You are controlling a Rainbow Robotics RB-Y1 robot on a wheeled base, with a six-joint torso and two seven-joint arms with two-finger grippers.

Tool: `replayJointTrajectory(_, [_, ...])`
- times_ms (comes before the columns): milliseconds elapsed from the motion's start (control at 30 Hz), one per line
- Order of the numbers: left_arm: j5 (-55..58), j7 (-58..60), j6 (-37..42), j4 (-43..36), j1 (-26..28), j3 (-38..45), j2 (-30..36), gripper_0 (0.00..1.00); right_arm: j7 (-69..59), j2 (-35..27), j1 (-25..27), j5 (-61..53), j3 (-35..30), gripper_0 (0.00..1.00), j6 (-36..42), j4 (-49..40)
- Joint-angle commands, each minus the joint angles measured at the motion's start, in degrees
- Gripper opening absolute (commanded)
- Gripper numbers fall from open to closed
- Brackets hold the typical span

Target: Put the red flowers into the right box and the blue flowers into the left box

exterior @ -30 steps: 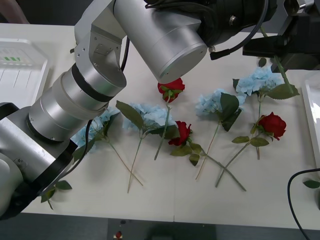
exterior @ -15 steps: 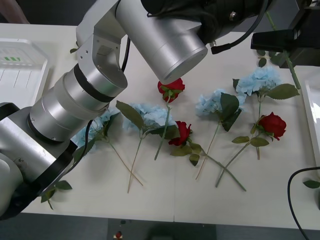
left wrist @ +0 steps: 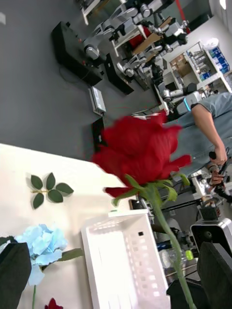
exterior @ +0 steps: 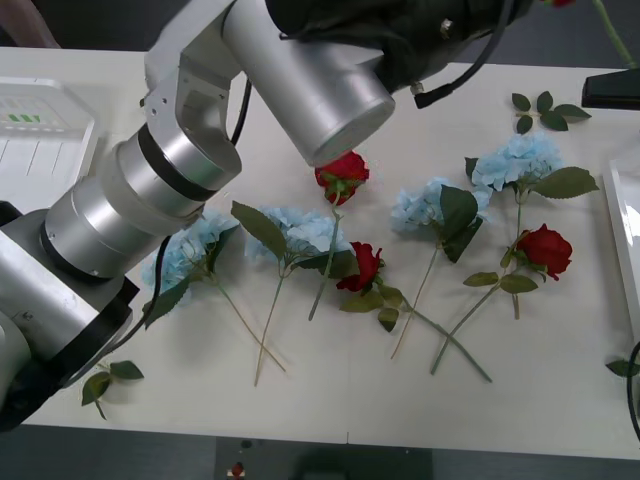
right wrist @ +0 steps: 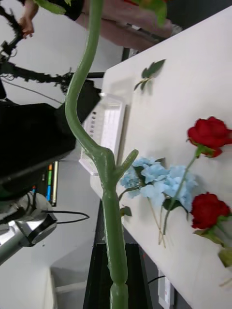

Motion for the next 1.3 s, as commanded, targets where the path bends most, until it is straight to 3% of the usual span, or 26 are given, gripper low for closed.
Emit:
replayJointTrajectory(33, [7.3, -5.2, -0.2, -1.2, -0.7, 5.3, 4.8, 1.0, 0.3, -5.2, 0.6, 2.7, -0.9, 0.0, -0.2, -0.5])
replayJointTrajectory(167, [16.6, -10.0, -0.2, -3.1, 2.8, 9.8, 9.3, 1.0, 1.6, -7.7, 2.4, 5.7, -1.3, 0.0, -0.2, -0.5])
replayJointTrajectory(367, [33.0, -20.4, 1.3, -10.4, 12.8, 13.7, 20.0, 1.0, 5.7, -10.9, 5.6, 13.3, -1.9, 0.0, -0.5, -0.5])
replayJointTrajectory(533, [40.1, -21.7, 12.4, -20.0, 19.3, 16.3, 26.4, 1.0, 10.6, -12.1, 8.3, 21.6, -2.1, 0.0, -1.9, -0.5])
replayJointTrajectory(767, [47.8, -12.5, 27.5, -32.8, 29.8, 25.1, 35.0, 1.0, 13.7, -12.2, 9.5, 35.4, -2.2, 0.0, -2.9, -0.5])
replayJointTrajectory(1000, [49.2, -8.5, 29.2, -38.8, 40.5, 27.8, 40.3, 1.0, 13.3, -12.2, 11.8, 46.0, -2.1, 0.0, -5.1, -0.5])
replayJointTrajectory(1300, [47.9, -7.3, 29.0, -39.3, 50.7, 27.7, 40.4, 1.0, 12.3, -12.1, 17.9, 55.4, -1.7, 0.0, -13.5, -0.5])
